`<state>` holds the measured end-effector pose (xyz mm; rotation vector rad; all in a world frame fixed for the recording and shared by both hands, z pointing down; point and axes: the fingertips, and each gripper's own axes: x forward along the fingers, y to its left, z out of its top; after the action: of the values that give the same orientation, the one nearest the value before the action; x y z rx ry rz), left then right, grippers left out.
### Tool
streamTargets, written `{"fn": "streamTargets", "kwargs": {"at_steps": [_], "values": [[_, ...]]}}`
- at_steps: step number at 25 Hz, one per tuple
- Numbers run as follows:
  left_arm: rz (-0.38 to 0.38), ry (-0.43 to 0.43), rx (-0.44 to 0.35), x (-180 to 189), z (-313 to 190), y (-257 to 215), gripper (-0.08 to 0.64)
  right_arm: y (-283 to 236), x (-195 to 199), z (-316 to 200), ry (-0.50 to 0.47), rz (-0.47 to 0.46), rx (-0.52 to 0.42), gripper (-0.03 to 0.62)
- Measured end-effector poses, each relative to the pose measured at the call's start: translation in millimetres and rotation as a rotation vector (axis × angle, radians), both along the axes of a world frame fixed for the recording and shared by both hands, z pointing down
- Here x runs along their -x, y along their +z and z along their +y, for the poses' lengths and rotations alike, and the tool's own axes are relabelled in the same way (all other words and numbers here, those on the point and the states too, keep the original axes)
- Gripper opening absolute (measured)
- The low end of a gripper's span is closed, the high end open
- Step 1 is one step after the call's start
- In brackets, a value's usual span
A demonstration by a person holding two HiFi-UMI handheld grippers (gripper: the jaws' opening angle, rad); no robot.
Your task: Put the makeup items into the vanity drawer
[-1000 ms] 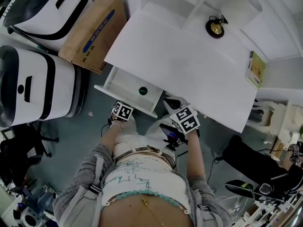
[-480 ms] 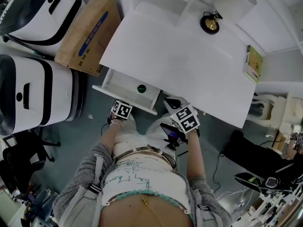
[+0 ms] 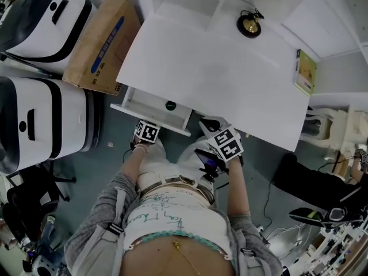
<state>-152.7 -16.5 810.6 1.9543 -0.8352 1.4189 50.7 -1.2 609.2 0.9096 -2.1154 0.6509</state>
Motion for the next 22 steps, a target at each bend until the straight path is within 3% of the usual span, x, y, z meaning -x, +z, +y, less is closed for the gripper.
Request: {"fn": "streamTargets", "kwargs": {"at_steps": [22], "values": [[0.002,0.020,-0.001,-14,-26,-1,0.095,1,-21,3,0.060,0.019,0.012,0.029]]}}
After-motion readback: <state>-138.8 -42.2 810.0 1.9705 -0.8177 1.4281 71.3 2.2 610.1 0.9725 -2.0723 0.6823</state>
